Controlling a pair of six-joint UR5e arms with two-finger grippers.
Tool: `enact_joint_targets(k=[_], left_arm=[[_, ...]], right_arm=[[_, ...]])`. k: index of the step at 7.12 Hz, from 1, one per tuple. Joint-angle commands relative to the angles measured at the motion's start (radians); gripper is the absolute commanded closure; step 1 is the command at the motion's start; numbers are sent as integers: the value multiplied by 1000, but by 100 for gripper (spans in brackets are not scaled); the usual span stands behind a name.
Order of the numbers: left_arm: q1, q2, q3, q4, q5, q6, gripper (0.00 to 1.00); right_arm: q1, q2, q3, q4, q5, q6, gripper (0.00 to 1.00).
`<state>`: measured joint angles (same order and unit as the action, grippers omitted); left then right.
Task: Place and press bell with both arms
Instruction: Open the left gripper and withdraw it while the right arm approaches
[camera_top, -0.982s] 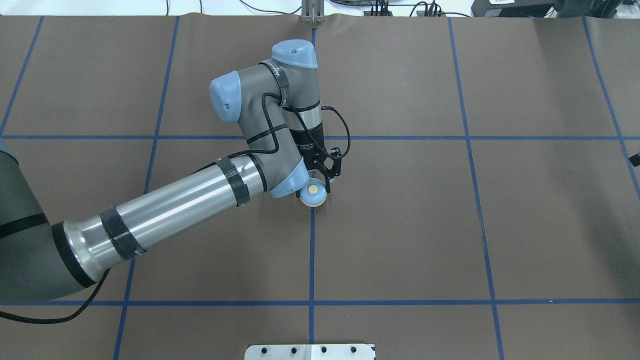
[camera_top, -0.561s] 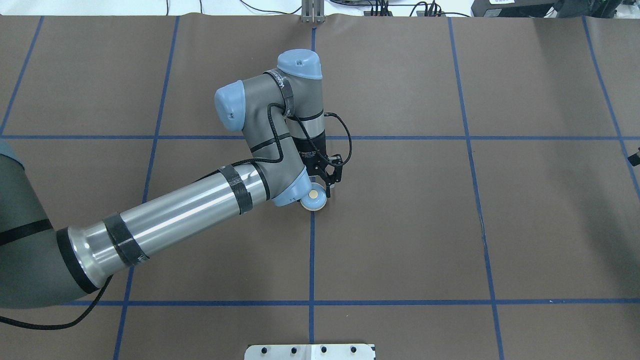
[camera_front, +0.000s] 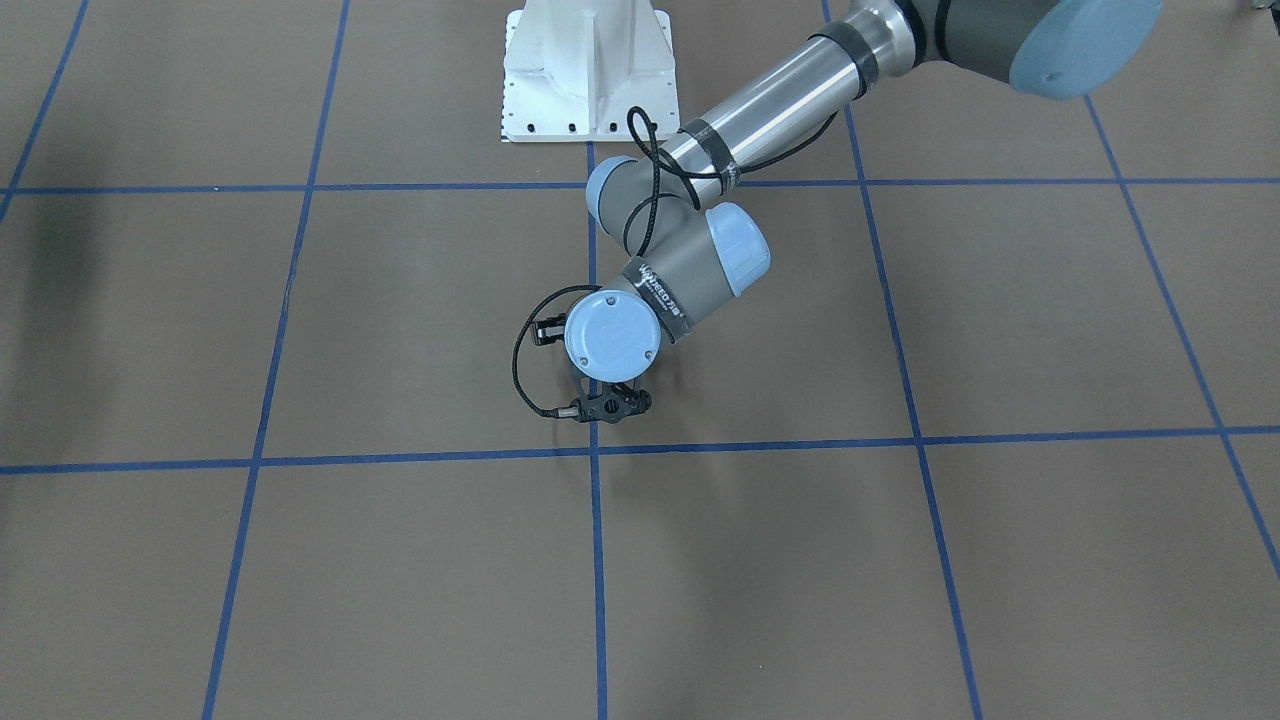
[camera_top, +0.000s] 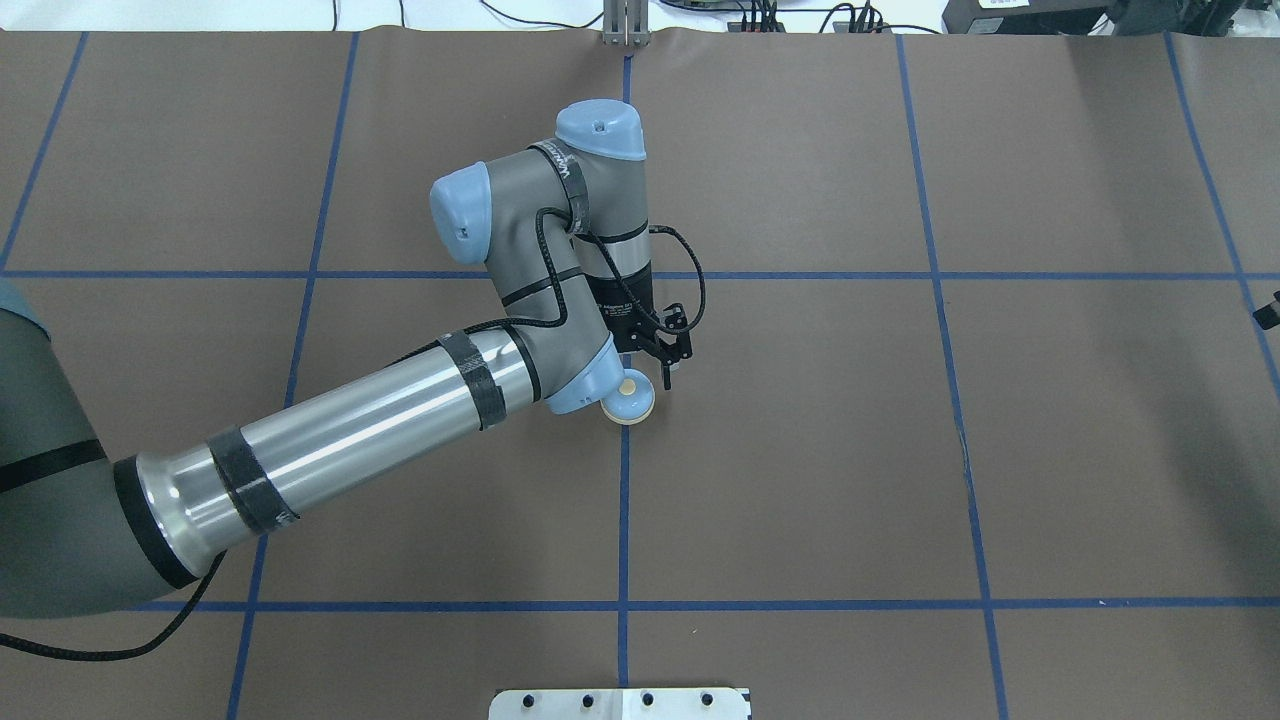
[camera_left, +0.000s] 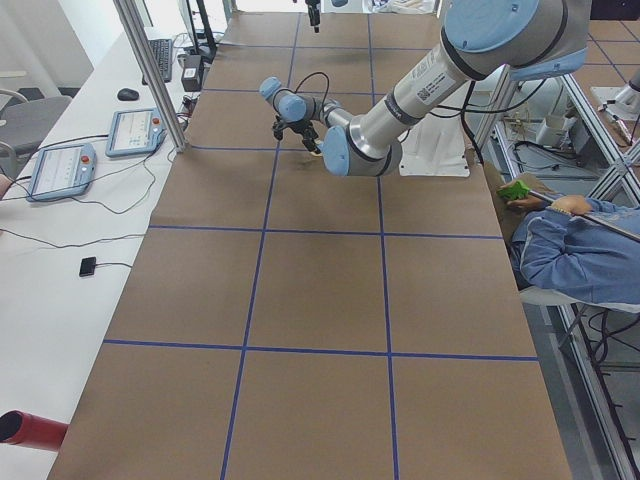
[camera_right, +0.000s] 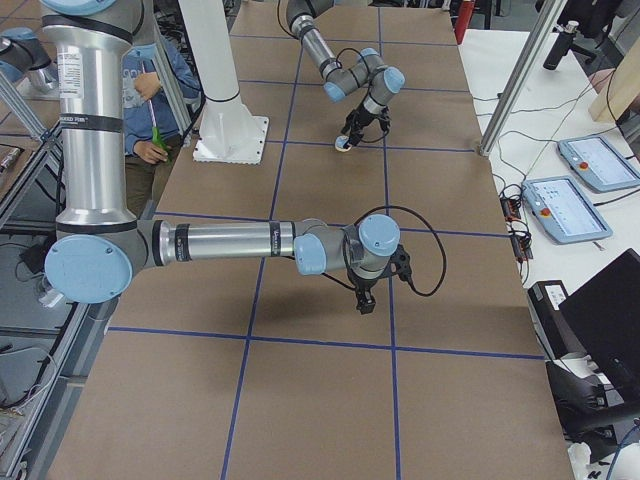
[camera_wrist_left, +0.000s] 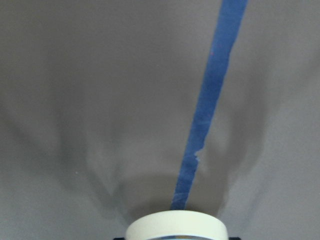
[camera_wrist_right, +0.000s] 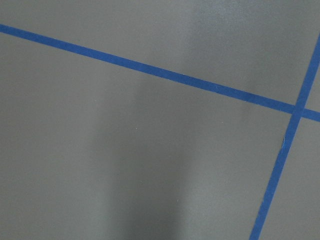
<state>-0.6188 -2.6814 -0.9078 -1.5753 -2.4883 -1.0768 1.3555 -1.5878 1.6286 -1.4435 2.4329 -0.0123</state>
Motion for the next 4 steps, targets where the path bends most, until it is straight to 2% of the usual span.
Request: enact_joint_targets(k=[1, 3, 4], left_arm=[[-27, 0, -46, 7, -3, -17, 1], [-65, 43, -173, 15, -7, -66, 1], [-76, 149, -327, 11, 3, -66, 1]], right_arm=[[-7, 29, 5, 2, -2, 6, 0], [-70, 90, 17, 5, -3, 140, 0], [-120, 136, 23, 5, -9, 220, 0]])
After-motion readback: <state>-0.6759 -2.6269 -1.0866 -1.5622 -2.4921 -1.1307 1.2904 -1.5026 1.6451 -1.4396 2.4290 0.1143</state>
